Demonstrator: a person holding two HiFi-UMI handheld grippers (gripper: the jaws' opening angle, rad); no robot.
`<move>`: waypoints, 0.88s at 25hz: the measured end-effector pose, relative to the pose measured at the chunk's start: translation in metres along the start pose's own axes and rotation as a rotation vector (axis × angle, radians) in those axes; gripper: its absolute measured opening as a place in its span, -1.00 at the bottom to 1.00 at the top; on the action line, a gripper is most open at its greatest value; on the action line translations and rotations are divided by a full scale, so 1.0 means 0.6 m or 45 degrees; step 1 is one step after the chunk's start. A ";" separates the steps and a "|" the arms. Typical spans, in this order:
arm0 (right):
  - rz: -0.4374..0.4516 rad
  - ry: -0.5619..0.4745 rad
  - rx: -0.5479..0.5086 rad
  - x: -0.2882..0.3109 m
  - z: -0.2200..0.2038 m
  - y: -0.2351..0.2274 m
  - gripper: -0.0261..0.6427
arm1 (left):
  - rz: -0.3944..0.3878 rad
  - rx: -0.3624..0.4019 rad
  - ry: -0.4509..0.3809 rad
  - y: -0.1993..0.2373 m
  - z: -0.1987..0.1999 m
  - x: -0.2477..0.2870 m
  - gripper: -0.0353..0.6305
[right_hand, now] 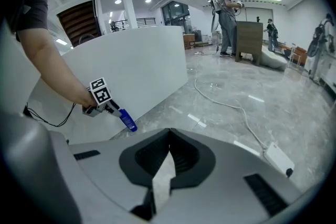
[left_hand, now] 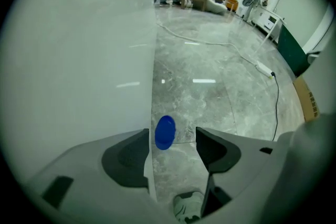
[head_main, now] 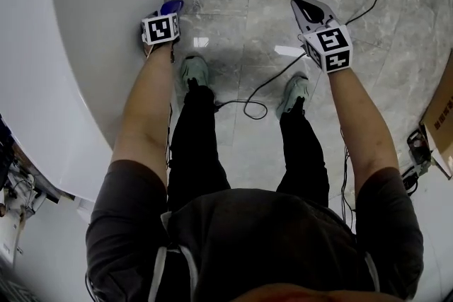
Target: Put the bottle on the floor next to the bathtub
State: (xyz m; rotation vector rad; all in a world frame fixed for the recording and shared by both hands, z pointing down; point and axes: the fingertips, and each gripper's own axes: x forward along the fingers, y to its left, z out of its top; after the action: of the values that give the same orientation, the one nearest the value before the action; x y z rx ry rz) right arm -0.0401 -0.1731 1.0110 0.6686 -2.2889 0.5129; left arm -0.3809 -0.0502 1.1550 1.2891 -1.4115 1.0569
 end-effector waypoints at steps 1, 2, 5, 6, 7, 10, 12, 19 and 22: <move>-0.013 -0.004 0.008 -0.019 0.013 -0.002 -0.94 | -0.002 0.001 -0.013 -0.005 0.003 -0.022 -0.09; -0.024 -0.010 0.016 -0.040 0.030 -0.003 -0.94 | -0.008 -0.006 -0.028 -0.011 0.008 -0.046 -0.09; -0.044 -0.044 0.030 -0.117 0.096 0.000 -0.94 | -0.061 -0.053 -0.107 -0.048 0.038 -0.136 -0.09; -0.049 -0.053 0.026 -0.149 0.119 0.003 -0.94 | -0.096 -0.064 -0.152 -0.068 0.051 -0.176 -0.09; -0.056 -0.061 0.021 -0.184 0.143 0.007 -0.94 | -0.138 -0.068 -0.205 -0.091 0.065 -0.220 -0.09; -0.088 -0.105 0.040 -0.300 0.220 0.008 -0.94 | -0.279 -0.048 -0.379 -0.164 0.120 -0.376 -0.11; -0.118 -0.147 0.063 -0.380 0.272 0.003 -0.94 | -0.364 -0.014 -0.484 -0.206 0.169 -0.487 -0.17; -0.174 -0.270 -0.025 -0.649 0.452 0.025 -0.94 | -0.623 0.173 -0.870 -0.320 0.326 -0.898 -0.40; -0.185 -0.369 -0.048 -0.761 0.532 0.044 -0.94 | -0.727 0.258 -1.031 -0.364 0.358 -1.062 -0.44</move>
State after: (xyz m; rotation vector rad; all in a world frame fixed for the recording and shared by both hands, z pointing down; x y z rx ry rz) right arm 0.0713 -0.1749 0.4644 0.9343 -2.4857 0.3190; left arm -0.1628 -0.1469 0.4892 2.2533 -1.3513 0.2791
